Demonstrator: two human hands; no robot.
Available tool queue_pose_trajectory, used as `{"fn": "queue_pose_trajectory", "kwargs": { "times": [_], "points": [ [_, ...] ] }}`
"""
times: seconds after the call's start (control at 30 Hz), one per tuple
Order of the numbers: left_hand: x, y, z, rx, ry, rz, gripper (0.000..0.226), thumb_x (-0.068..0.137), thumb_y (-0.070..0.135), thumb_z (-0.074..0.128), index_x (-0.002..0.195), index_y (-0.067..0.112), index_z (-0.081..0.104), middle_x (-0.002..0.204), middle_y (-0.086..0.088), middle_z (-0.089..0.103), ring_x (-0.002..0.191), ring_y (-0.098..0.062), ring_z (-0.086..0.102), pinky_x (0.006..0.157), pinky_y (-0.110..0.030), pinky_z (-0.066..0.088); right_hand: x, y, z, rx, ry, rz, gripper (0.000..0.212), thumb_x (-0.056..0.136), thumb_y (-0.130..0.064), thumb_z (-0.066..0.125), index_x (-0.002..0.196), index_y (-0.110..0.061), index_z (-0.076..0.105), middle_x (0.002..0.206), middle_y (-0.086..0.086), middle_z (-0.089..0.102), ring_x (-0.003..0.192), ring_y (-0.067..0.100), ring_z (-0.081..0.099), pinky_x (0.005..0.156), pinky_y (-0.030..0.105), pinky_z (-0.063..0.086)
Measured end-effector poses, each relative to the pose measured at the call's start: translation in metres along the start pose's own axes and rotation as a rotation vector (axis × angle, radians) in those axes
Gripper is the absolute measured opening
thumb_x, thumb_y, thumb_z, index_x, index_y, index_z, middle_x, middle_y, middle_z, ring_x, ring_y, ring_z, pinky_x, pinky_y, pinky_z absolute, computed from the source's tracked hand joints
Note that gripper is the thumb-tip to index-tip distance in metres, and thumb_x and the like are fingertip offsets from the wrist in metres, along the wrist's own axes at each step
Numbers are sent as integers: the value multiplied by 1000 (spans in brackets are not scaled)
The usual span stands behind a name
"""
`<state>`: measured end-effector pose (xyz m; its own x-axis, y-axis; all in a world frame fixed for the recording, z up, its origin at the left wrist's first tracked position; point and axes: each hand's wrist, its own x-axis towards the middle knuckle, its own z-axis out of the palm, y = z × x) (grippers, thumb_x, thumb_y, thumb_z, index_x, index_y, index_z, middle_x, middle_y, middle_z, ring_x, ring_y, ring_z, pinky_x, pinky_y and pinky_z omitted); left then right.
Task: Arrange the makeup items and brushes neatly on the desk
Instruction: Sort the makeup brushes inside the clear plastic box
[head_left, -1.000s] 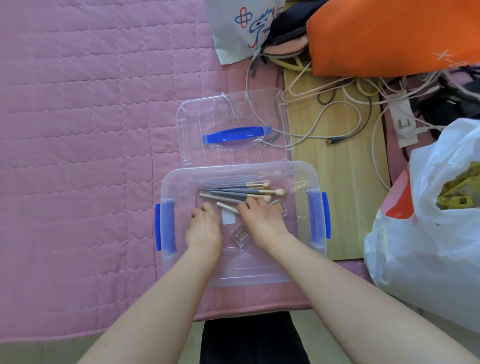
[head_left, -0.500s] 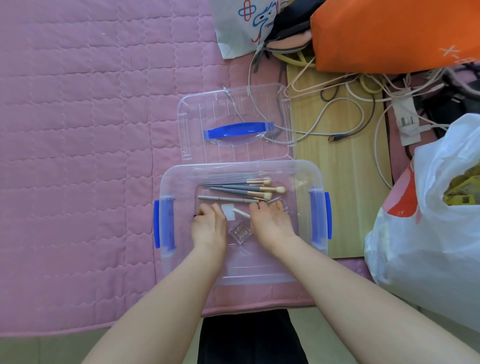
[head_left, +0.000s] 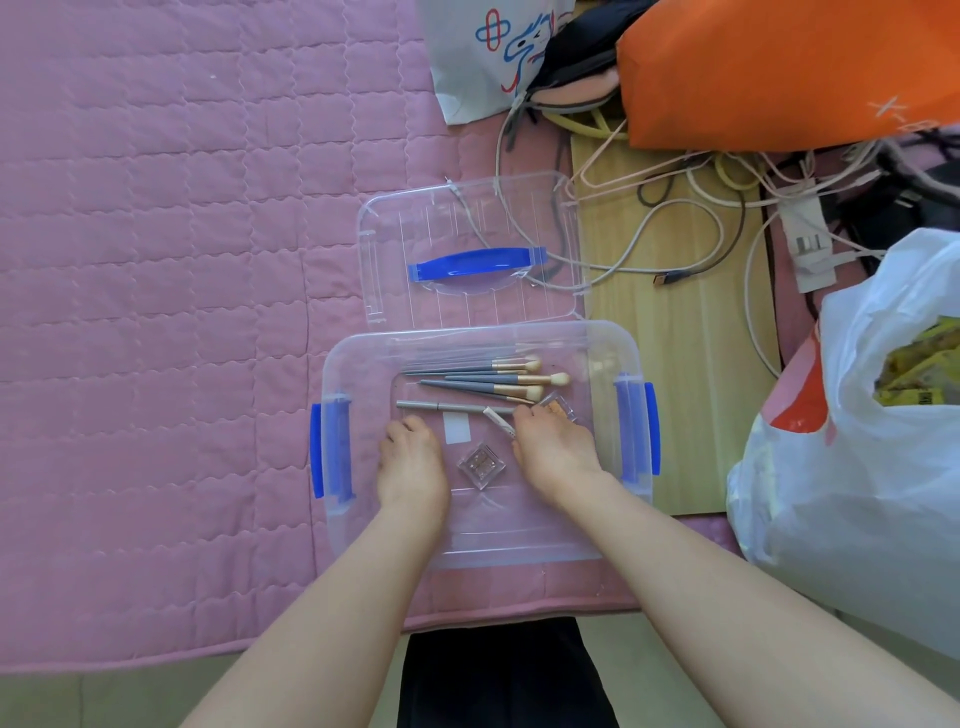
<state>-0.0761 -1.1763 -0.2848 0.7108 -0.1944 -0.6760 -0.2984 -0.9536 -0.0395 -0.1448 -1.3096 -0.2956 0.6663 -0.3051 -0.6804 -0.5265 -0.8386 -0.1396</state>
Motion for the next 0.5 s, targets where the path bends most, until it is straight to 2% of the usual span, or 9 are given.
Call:
{"fn": "queue_pose_trajectory", "kwargs": {
  "times": [0.1,0.17,0.23,0.33,0.4,0.5],
  "points": [
    [1,-2,3,169,-43,71,34,93,-7,40,126,0,42,125,-14,45,114,-28,53,85,-34,50,-3,2,-2,-4,-14,-3,26,93,-9,47,119,-10,48,121,10,56,115,29,53,80,40,47],
    [1,-4,3,179,-68,89,37,92,-7,43,128,1,45,126,-14,41,113,-29,52,84,-34,49,-5,1,-4,-1,-15,-2,28,93,-10,45,121,-9,47,123,10,53,117,29,50,82,40,47],
    [1,-6,3,130,-80,97,36,90,-6,45,125,2,48,126,-14,41,113,-30,49,83,-35,47,-8,-1,-6,18,-8,-8,28,93,-14,44,120,-7,46,123,11,51,117,29,48,79,40,46],
    [2,-10,5,-51,-147,129,22,92,1,45,111,4,56,117,-15,49,105,-33,52,83,-39,45,-9,-4,-10,98,2,-2,27,93,-15,42,119,-6,44,120,14,51,109,33,53,70,38,42],
    [2,-13,7,-201,-166,137,20,89,0,47,103,4,61,110,-16,54,96,-35,57,79,-39,47,-11,-4,-10,164,5,22,34,94,-15,40,126,-4,38,114,17,55,98,37,58,64,37,37],
    [4,-14,7,-278,-168,168,16,85,1,52,96,4,63,108,-16,54,95,-35,58,80,-37,49,-17,-2,-9,222,23,49,45,93,-10,40,136,-3,27,110,21,56,93,40,60,63,36,36]
  ]
}}
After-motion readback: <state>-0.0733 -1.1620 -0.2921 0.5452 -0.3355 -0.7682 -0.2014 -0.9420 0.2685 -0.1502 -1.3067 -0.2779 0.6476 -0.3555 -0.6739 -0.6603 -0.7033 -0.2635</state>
